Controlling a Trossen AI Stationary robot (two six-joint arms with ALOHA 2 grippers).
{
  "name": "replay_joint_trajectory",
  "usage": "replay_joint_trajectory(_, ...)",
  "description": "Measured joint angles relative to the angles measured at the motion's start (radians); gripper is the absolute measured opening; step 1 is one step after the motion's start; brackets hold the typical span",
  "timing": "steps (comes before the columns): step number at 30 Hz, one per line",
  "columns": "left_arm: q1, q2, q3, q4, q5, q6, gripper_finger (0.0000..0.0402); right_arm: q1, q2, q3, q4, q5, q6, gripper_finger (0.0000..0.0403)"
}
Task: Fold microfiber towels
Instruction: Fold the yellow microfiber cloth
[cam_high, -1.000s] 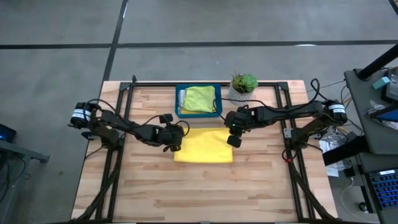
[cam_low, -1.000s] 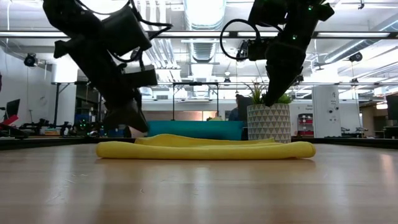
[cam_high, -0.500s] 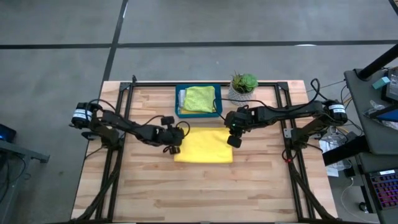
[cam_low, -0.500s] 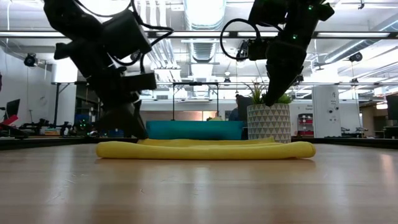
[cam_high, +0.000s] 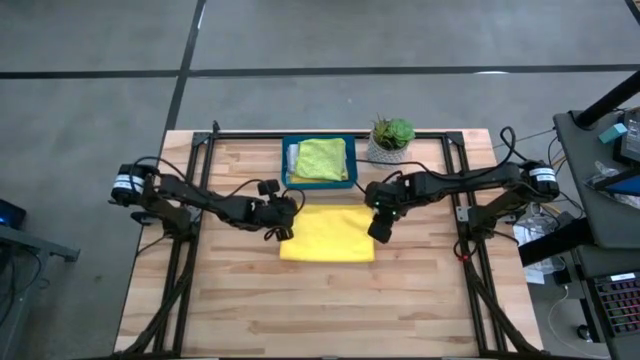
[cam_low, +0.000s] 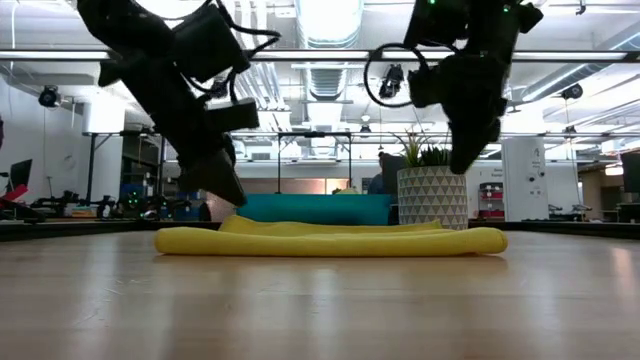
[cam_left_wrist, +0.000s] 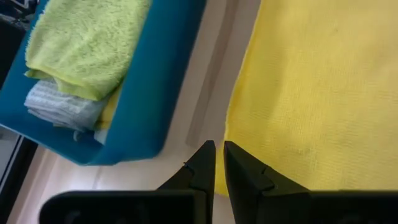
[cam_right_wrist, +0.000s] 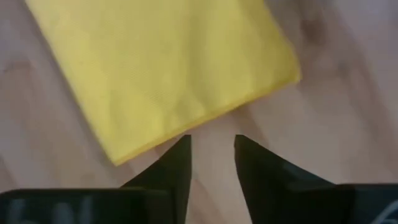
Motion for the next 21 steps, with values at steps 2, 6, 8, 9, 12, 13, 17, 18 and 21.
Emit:
replay_joint_trajectory(2,-0.007,-0.020,0.000,-0.003,0.000,0.000,0.0019,0.010,0.000,-0.008,-0.009,-0.035,0.060,0.0120)
replay_joint_trajectory(6,-0.050,-0.048,0.004,-0.003,0.002,0.000,0.0019,0.031,-0.001,-0.042,-0.007,-0.047,0.188,0.0158)
replay_joint_trajectory(8,-0.083,-0.058,0.007,0.006,0.002,0.000,0.0019,0.040,-0.001,-0.069,0.012,-0.047,0.250,0.0177)
replay_joint_trajectory(9,-0.101,-0.060,0.007,0.008,0.006,-0.001,0.0019,0.044,-0.001,-0.084,0.025,-0.048,0.279,0.0187)
replay_joint_trajectory(12,-0.158,-0.061,0.005,0.011,0.032,-0.039,0.0019,0.050,-0.001,-0.135,0.095,-0.049,0.344,0.0211)
replay_joint_trajectory(13,-0.175,-0.060,0.005,0.011,0.034,-0.062,0.0019,0.050,-0.001,-0.156,0.131,-0.050,0.361,0.0218)
replay_joint_trajectory(17,-0.240,-0.057,0.004,0.014,0.034,-0.138,0.0019,0.050,-0.001,-0.237,0.299,-0.084,0.407,0.0241)
replay_joint_trajectory(18,-0.255,-0.057,0.003,0.016,0.034,-0.159,0.0019,0.050,-0.001,-0.254,0.339,-0.089,0.413,0.0246)
replay_joint_trajectory(21,-0.291,-0.057,-0.004,0.015,0.047,-0.234,0.0019,0.050,-0.001,-0.302,0.425,-0.090,0.442,0.0258)
